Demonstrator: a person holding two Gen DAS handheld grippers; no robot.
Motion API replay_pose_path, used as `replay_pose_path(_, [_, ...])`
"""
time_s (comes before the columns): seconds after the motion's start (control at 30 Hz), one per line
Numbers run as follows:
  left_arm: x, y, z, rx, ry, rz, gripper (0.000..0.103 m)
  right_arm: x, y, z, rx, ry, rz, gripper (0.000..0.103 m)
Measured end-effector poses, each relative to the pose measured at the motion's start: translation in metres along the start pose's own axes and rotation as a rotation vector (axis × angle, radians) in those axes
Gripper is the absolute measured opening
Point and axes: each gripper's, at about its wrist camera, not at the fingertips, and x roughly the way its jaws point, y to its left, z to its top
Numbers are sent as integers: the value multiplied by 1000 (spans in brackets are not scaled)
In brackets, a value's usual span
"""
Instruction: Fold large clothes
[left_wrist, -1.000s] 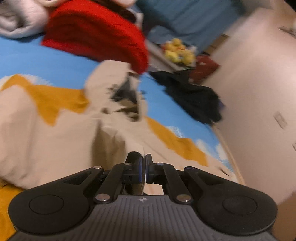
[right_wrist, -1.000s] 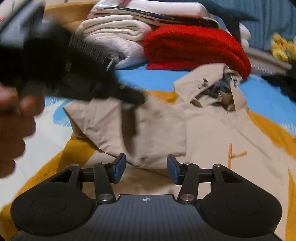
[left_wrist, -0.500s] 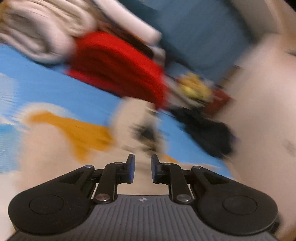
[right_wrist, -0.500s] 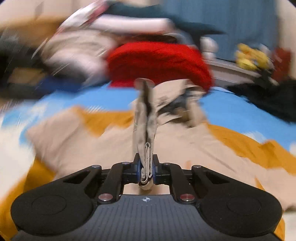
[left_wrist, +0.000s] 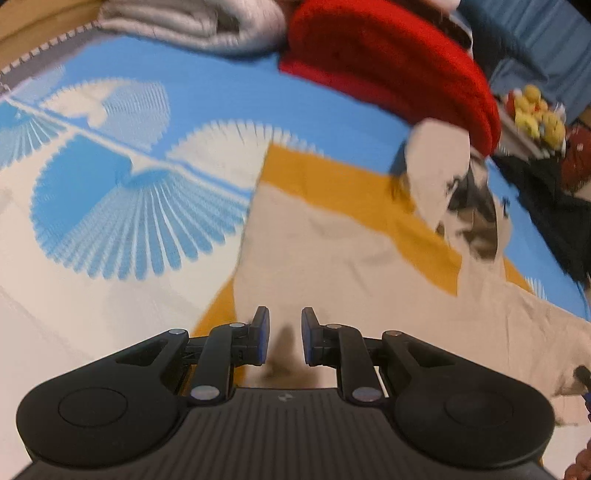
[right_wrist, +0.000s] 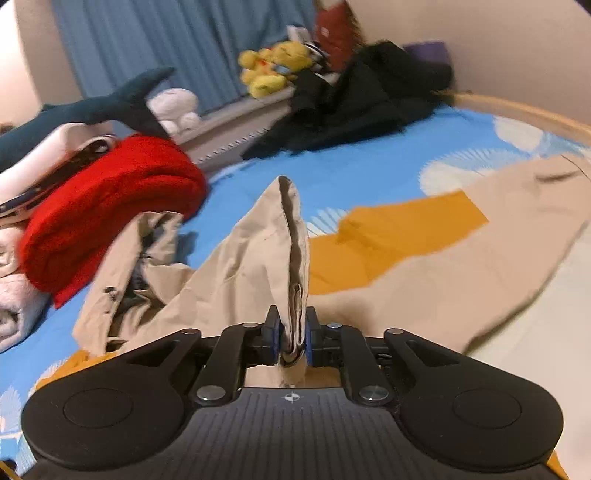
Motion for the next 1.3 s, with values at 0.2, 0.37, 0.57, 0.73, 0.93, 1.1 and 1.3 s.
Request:
replay_pose_path(0.2, [29, 10, -16, -9, 132, 54, 26, -2, -17, -3, 56, -12, -92, 25])
replay_pose_path(0.37, [24, 4, -16, 32, 103, 86, 26, 13, -33, -6, 151, 79, -72, 43])
replay_pose_path(0.57, [36, 16, -18, 7, 153, 106, 14, 42, -54, -28, 350, 270, -25, 44])
replay_pose_path(0.73, [31, 12, -16, 46, 144, 122, 15, 57, -64, -34, 433, 299, 0, 44])
replay_pose_path(0.93, [31, 5, -14, 60, 142, 124, 15, 60, -68, -27, 419, 251, 46, 9])
replay_pose_path(1.1, [34, 3, -15, 66, 154, 113, 16, 31, -56, -12, 392, 160, -5, 8])
replay_pose_path(1.3, [22, -6, -12, 71, 99, 94, 36, 27, -49, -16, 288, 136, -281, 25])
